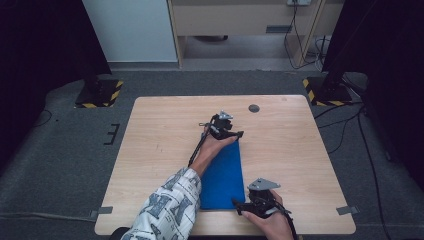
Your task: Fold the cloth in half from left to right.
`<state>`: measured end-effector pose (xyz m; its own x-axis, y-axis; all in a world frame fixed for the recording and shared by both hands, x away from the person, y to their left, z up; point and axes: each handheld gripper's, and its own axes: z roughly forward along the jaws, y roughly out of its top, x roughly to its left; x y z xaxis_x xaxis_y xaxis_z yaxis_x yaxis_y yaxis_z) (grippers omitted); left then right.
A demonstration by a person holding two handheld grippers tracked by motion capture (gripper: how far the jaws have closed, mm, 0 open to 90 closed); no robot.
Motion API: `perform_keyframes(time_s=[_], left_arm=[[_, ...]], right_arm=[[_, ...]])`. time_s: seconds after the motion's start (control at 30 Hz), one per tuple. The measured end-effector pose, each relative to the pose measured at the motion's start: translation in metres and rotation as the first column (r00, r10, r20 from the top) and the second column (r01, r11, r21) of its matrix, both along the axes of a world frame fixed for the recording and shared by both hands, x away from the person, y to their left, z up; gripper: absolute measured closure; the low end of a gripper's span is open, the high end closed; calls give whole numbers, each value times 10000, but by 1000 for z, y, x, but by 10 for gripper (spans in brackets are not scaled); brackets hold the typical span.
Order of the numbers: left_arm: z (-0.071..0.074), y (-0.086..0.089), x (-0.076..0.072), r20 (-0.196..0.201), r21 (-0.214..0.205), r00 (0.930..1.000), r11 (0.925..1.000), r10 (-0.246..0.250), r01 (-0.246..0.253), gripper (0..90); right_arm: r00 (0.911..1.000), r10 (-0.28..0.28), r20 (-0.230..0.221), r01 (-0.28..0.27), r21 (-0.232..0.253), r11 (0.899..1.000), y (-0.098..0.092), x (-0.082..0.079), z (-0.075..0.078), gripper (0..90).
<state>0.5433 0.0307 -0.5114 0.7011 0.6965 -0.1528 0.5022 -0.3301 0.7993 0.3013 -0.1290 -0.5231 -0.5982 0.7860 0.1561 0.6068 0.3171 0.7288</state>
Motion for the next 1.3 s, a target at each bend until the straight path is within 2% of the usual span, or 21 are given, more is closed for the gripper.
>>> perform_keyframes(time_s=[0.07, 0.17, 0.3, 0.43, 0.5, 0.6, 0.8, 0.93, 1.03, 1.07, 1.17, 1.3], left_arm=[[1, 0, -1, 88, 132, 9999, 9999, -72, 71, 278], [2, -1, -2, 6, 217, 9999, 9997, -140, 140, 209], [5, -2, -4, 11, 398, 9998, 9990, -212, 211, 156], [8, -1, -6, 25, 428, 9998, 9989, -199, 197, 70], [9, 0, -8, -90, 519, 9996, 9983, -255, 259, 65], [13, 1, -11, -19, 707, 9993, 9968, -377, 377, 65], [26, 7, -18, 187, 613, 9987, 9970, -482, 470, 65], [32, 10, -24, 215, 944, 9973, 9932, -702, 679, 66], [37, 15, -29, 92, 917, 9970, 9930, -763, 751, 66], [38, 16, -31, 16, 733, 9954, 9927, -960, 956, 66], [44, 25, -35, 252, 892, 9956, 9921, -904, 878, 67], [48, 35, -40, 183, 780, 9964, 9936, -829, 813, 68]], right_arm=[[10000, -10, 42, 10, 34, 10000, 1, 1, 1, 156], [9999, -35, 152, 35, 0, 10000, 2, 2, 1, 119], [9998, -54, 179, 53, 15, 10000, 3, 4, 3, 94], [9995, 4, 303, 1, -182, 9998, 3, 7, 5, 82], [9997, -3, 262, 6, -112, 9999, 3, 9, 7, 74], [9995, 79, 299, -77, -79, 9999, 2, 12, 10, 66], [9991, 52, 419, -57, 124, 9999, -6, 19, 17, 59], [9989, 104, 447, -108, 88, 9999, -12, 26, 18, 70], [9983, 14, 581, -12, -33, 10000, -15, 34, 20, 85], [9980, 33, 628, -26, -105, 9999, -15, 37, 21, 87], [9975, 36, 707, -23, -184, 9998, -17, 46, 25, 119], [9964, -136, 842, 147, -120, 9998, -20, 58, 32, 133]])
